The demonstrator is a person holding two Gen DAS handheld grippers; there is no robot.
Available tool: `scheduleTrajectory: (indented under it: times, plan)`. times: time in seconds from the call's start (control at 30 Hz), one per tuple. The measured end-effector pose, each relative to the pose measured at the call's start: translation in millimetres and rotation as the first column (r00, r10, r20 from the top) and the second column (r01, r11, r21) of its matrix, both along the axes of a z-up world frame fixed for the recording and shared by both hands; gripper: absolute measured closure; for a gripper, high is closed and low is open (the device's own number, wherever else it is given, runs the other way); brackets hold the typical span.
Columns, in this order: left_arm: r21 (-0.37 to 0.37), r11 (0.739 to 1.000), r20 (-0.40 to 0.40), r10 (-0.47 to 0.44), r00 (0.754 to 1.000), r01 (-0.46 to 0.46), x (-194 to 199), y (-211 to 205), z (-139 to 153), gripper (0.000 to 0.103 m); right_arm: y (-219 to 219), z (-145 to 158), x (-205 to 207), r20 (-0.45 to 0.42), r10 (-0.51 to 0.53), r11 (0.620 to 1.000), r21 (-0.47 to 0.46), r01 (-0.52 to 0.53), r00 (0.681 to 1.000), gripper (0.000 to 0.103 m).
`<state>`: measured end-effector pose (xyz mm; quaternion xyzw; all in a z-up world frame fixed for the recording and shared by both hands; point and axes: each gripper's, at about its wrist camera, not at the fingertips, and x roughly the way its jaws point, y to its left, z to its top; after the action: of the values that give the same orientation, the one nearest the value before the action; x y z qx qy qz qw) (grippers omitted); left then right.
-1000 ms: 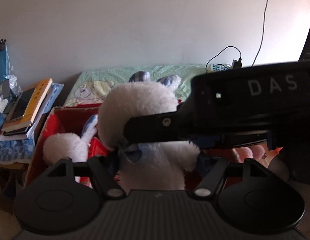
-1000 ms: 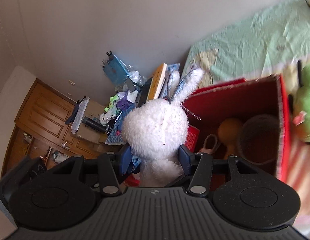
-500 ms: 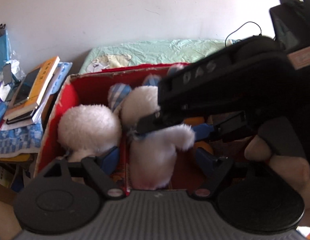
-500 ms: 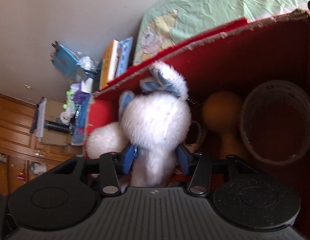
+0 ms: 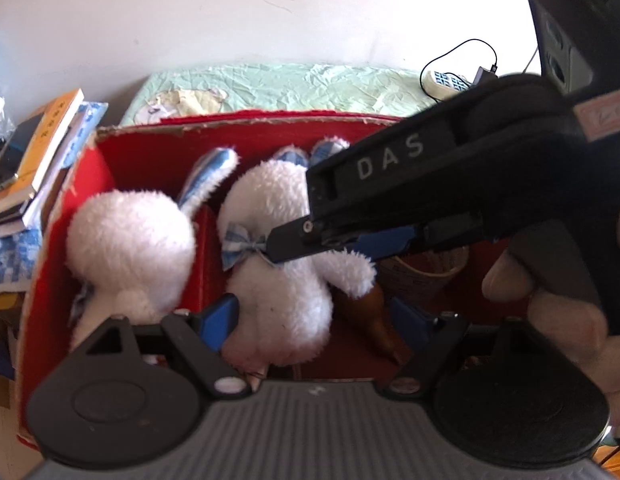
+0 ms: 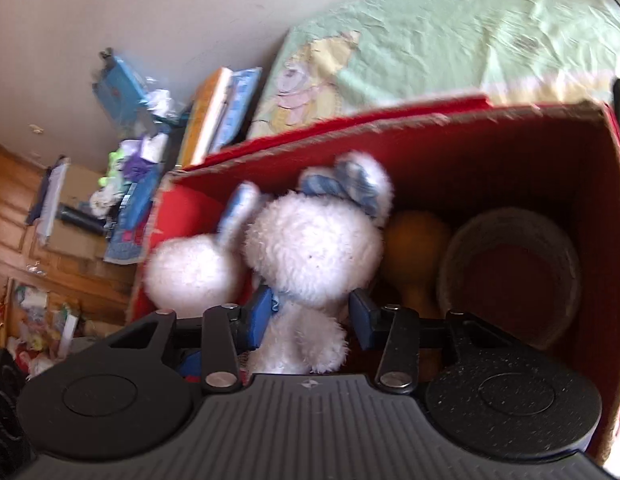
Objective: Organize objects
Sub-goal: 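Lower the bunny into the red box and open the right gripper, then move the right gripper back toward the green plush on the bed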
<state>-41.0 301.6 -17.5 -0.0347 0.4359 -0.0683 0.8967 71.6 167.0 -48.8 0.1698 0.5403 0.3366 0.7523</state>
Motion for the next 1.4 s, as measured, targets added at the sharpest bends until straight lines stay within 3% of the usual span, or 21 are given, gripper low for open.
scheduleTrajectory:
  times: [0.07, 0.23, 0.67, 0.9, 1.4]
  plan:
    - [0.0, 1.0, 0.004, 0.006, 1.0, -0.006, -1, 3, 2, 0.017, 3, 3, 0, 0.014, 0.003, 1.0, 0.021, -0.003, 1.0, 0.056]
    - [-0.016, 1.0, 0.023, 0.021, 1.0, -0.02, -9, 13, 11, 0.012, 4, 10, -4, 0.06, -0.004, 0.999, -0.036, 0.006, 0.998, 0.055]
    - [0.028, 0.999, 0.047, 0.043, 0.998, -0.044, -14, 11, 27, 0.011, -25, 21, -15, 0.078, -0.078, 0.996, 0.037, 0.076, 0.994, 0.055]
    - [0.095, 0.992, 0.034, 0.075, 0.997, -0.078, -10, -6, 26, 0.01, -41, 26, -26, 0.109, -0.073, 0.996, 0.051, 0.067, 0.991, 0.055]
    - [0.147, 0.98, 0.038, 0.133, 0.99, -0.138, -19, -77, 45, 0.009, -110, 41, -37, 0.133, -0.038, 0.99, 0.139, 0.019, 0.99, 0.055]
